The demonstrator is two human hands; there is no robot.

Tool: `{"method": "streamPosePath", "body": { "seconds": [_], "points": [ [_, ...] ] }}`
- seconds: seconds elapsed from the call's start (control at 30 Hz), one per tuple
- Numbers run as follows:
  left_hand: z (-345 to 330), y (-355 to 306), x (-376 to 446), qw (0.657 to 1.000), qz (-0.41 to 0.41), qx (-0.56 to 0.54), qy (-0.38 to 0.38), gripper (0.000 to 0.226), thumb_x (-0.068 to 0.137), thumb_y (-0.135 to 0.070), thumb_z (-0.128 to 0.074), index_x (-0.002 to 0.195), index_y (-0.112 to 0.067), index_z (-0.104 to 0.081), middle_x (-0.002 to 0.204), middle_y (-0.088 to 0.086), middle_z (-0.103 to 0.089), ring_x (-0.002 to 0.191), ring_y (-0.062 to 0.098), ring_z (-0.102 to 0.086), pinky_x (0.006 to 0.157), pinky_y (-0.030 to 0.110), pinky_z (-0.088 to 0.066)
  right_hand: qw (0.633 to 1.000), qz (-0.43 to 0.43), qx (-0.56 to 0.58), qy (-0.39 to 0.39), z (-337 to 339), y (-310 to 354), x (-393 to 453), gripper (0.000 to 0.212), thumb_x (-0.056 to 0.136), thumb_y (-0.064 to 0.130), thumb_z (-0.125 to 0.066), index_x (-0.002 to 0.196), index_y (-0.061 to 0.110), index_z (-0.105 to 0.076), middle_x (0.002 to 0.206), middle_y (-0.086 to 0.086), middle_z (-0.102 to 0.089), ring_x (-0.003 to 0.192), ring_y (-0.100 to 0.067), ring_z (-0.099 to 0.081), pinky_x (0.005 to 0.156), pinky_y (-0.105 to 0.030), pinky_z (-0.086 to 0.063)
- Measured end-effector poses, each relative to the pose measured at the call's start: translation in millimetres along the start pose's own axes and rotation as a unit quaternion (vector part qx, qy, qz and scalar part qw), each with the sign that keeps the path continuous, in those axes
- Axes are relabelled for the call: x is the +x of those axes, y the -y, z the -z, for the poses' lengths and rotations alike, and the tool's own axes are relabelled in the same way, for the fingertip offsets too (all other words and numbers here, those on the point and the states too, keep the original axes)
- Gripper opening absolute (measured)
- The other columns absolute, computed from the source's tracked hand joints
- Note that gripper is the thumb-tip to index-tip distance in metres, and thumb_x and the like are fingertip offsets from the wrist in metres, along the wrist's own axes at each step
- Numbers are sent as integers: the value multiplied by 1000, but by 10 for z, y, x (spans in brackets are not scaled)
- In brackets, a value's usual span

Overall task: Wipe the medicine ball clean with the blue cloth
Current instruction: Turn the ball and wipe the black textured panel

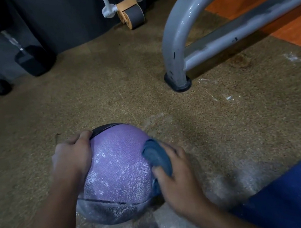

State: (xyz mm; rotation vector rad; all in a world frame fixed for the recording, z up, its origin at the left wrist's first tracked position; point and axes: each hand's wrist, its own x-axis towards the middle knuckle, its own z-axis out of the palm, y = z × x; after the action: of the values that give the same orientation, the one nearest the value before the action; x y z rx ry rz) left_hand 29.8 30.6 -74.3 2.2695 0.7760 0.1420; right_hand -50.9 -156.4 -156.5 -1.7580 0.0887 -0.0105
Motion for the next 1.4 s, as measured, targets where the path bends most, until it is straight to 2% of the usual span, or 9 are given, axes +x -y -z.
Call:
{"method": "streamPosePath", "body": {
  "seconds": [0.17, 0.33, 0.43, 0.53, 0.73, 0.87, 1.0, 1.13, 1.4],
  "points": [
    [14, 52, -45, 999, -32, -14, 2, 46, 80, -60, -51, 107, -30, -75, 113, 6, -70, 106, 31, -59, 96, 42, -45, 983, 119, -134, 40, 7, 204, -2, 65, 79, 44, -42, 143, 35, -44, 144, 5, -32, 131, -13, -38, 110, -30, -32],
    [43, 40, -144, 999, -34, -28, 9, 47, 86, -62, -52, 112, -29, -72, 121, 8, -67, 115, 33, -56, 100, 44, -40, 987, -143, 69, 19, 53, -131, 679, 20, 88, 23, -54, 94, 10, -68, 73, 0, -61, 61, -1, -58, 57, -18, -47],
    [36, -5, -188, 998, -30, -34, 43, 60, 74, -80, -54, 113, -38, -70, 125, 5, -64, 119, 33, -55, 103, 48, -39, 958, -272, 78, 50, 45, -335, 632, 24, 86, 31, -57, 93, 12, -69, 84, -7, -69, 78, -23, -66, 67, -25, -52],
    [33, -39, -139, 996, -16, -68, 51, 47, 69, -71, -68, 104, -40, -73, 126, -4, -65, 112, 21, -57, 99, 37, -41, 986, -156, 62, -25, -13, -241, 239, 33, 77, 40, -55, 96, 17, -67, 91, 0, -65, 85, -20, -62, 68, -28, -47],
    [49, -68, -20, 994, -22, -74, 78, 24, 70, -63, -74, 85, -46, -70, 108, -16, -55, 107, 14, -52, 102, 37, -40, 991, 81, -96, 42, 29, 71, 88, 63, 79, 49, -43, 140, 33, -48, 133, 8, -42, 117, -9, -50, 100, -25, -40],
    [21, -62, 4, 992, -11, -81, 93, 31, 60, -70, -74, 81, -47, -74, 103, -14, -67, 102, 19, -64, 99, 42, -48, 990, -125, 72, 3, 4, -212, 594, 20, 85, 31, -56, 95, 19, -68, 89, -3, -69, 78, -19, -64, 66, -25, -48],
    [145, -63, 159, 966, -31, -49, 252, 72, 57, -76, -74, 118, -39, -67, 115, -11, -67, 100, 15, -65, 94, 36, -49, 922, -334, 173, 89, 5, -487, 641, 29, 88, 41, -54, 89, 17, -69, 90, -11, -75, 82, -27, -70, 75, -37, -55],
    [269, 188, 205, 950, -61, -68, 299, 109, 27, -88, -73, 126, -43, -58, 127, -13, -62, 107, 17, -64, 95, 38, -44, 904, -358, 219, 87, 4, -545, 584, 25, 94, 34, -53, 94, 16, -70, 94, -13, -75, 88, -27, -69, 83, -40, -53],
    [270, 375, 57, 958, -25, -126, 257, 90, 50, -87, -69, 120, -32, -66, 117, 2, -71, 104, 26, -69, 95, 52, -51, 917, -348, 195, 30, 8, -298, 542, 21, 89, 30, -54, 84, 14, -67, 90, -16, -73, 84, -31, -67, 72, -38, -48]
  ]
}}
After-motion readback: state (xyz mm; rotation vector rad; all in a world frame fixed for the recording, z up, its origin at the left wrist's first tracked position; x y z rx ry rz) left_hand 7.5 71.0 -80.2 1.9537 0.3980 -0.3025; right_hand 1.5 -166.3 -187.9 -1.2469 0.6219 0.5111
